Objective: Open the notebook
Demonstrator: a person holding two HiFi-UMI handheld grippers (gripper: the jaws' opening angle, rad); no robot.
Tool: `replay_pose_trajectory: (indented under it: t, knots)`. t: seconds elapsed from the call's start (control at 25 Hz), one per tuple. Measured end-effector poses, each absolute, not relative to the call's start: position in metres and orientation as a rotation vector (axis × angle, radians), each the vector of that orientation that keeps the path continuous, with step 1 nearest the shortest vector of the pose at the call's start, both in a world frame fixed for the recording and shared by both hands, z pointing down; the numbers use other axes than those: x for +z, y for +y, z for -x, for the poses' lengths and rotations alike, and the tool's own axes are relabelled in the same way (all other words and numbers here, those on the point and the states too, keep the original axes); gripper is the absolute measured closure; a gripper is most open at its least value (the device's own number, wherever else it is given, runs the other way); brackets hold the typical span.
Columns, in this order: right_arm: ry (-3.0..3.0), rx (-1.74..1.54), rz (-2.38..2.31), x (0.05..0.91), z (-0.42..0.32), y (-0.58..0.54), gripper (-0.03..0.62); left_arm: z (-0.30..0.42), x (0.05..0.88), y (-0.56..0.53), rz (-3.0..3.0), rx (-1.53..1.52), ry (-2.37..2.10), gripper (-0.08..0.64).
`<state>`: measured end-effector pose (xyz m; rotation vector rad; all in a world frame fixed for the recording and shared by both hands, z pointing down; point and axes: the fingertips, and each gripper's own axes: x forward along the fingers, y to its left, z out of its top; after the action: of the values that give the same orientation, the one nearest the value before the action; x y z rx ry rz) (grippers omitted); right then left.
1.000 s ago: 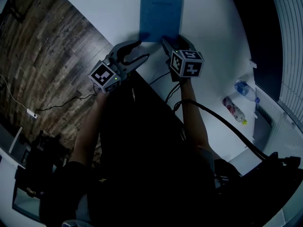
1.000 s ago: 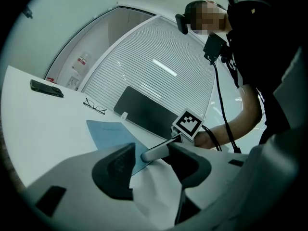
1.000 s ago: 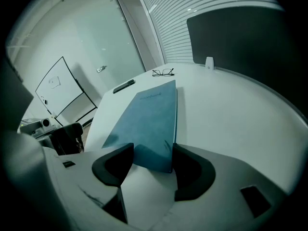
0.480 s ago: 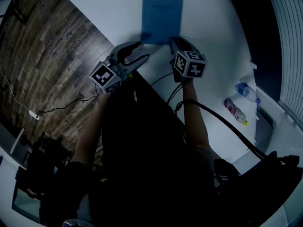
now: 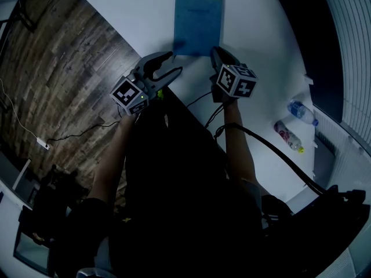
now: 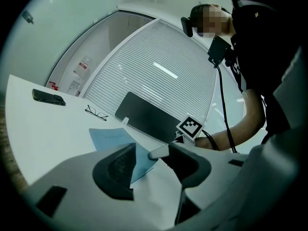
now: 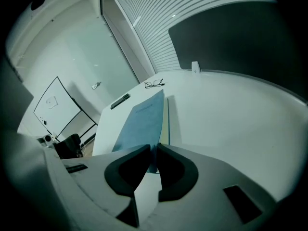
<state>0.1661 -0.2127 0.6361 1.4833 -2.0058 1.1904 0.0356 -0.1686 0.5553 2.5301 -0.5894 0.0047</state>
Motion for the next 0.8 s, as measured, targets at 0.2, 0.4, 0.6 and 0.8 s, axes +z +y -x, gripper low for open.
replay_pose_trajectory:
  t: [0.2,0.4,0.6,0.8]
  knots:
    - [-2.056,1.197,-1.497,0.613,-0.162,-0.208,0.523,-0.032,0.539,-0.16,-2.545,-0.001,-0.593,0.359]
    - [-2.101,1.201,-1.507,0.598,-0.153,-0.21,0.526,-0.024,0.53,-0.159,-2.56,-0.012,-0.6,0.359]
    - [-2.152,1.192,-1.51,0.585,-0.145,-0.212,0.531,-0.023,0.524,-0.158,-2.569,-0.016,-0.602,0.359]
    - [-2.173,1.2,-1.521,0.579,-0.14,-0.212,0.534,-0.021,0.519,-0.159,-2.575,-0.023,-0.606,0.359]
